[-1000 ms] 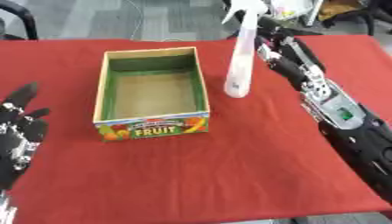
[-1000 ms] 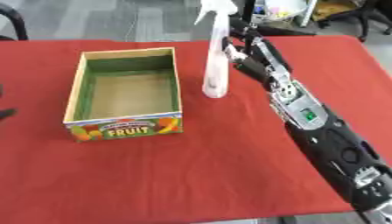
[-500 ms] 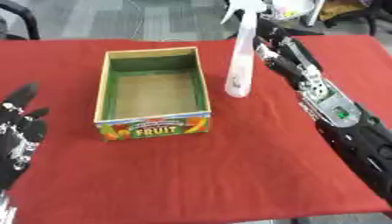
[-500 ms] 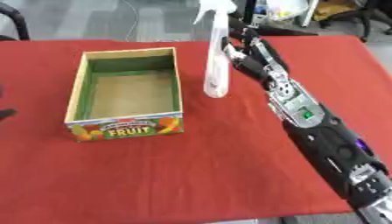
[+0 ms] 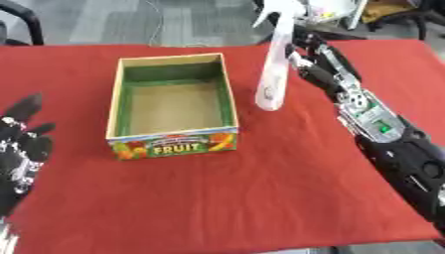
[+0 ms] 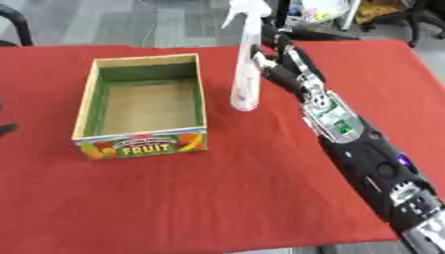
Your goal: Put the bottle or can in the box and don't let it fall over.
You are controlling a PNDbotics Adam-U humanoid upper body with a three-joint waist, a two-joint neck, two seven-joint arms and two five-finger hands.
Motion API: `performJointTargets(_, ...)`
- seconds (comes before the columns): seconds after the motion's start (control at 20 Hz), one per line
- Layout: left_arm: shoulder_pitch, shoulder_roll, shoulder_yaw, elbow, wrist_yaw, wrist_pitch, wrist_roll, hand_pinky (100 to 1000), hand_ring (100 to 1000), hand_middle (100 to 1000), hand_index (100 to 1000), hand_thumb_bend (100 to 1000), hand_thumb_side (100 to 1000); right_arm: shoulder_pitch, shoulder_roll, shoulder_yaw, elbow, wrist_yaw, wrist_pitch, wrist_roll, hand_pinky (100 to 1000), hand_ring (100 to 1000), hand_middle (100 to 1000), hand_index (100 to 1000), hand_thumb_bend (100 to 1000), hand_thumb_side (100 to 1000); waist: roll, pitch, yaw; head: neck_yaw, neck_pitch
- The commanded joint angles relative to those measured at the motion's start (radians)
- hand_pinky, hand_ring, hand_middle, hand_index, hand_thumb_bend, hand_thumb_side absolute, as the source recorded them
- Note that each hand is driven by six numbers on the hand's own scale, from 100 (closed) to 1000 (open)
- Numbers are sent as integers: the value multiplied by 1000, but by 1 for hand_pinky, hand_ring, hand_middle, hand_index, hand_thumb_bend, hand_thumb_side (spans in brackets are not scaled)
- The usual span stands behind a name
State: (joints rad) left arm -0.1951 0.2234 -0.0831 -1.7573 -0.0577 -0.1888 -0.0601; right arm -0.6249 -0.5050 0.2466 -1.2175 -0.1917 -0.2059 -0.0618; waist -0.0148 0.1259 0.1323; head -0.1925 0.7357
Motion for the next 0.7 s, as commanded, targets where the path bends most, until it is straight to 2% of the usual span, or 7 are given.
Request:
performJointTargets(0.05,-12,7,0,-13,-1,-1,-3,840,1000,909,908,567,676,-25,-13,-12,7,9,-1,-2,888,1000,1000,1000,100,519,2,-13,2,-4,-6)
performJointTargets(0.7,-11,5,-1,-12,-1,-2,-7,840,1000,911,908,565,678,-72,6,-17,82,30,-6,6,885,1000,1000,1000,100,523,5,-11,5,-11,-5)
